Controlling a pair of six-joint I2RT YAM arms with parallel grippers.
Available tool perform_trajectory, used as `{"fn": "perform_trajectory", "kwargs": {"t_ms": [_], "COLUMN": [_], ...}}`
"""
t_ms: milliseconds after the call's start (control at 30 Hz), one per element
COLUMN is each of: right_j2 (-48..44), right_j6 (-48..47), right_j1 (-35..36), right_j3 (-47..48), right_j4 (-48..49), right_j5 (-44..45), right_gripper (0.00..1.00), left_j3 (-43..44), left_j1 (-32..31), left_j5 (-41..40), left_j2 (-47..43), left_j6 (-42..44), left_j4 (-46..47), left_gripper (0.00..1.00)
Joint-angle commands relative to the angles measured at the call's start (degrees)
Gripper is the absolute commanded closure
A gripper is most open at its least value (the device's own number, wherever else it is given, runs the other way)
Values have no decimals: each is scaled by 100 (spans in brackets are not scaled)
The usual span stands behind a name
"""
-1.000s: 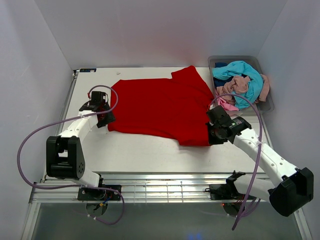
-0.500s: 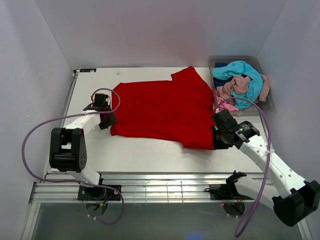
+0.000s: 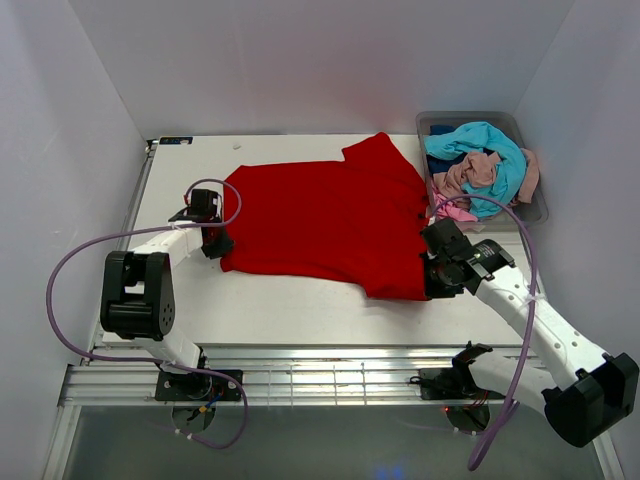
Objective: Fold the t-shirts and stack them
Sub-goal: Grap the side of the flattened tshirt closest away from the robot with both arms
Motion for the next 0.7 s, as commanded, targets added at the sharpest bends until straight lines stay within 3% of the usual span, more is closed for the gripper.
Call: {"fn": "perform_trajectory", "kwargs": {"t_ms": [0, 267, 367, 400, 433, 667], "right_j2": [36, 63, 54, 54, 54, 457], "right_j6": [7, -10, -11, -11, -11, -81], "right_j1": [-20, -11, -20, -20, -20, -11], "right_j3": [73, 47, 20, 3, 3, 423], "right_j4": [29, 99, 134, 152, 170, 354], "right_j5": [18, -43, -43, -43, -43, 71], "right_gripper": [92, 92, 92, 92, 92, 92], "left_j3": [-172, -181, -146, -146, -111, 152], "left_j1": [17, 17, 17, 17, 17, 17], "left_j5": [100, 82, 91, 91, 100, -155], "left_j2": [-314, -315, -279, -262, -244, -428], "left_j6": [-62, -62, -71, -62, -62, -10], "left_j4": [-76, -129, -120, -111, -111, -164], "left_gripper": [69, 68, 79, 94, 100, 100]}}
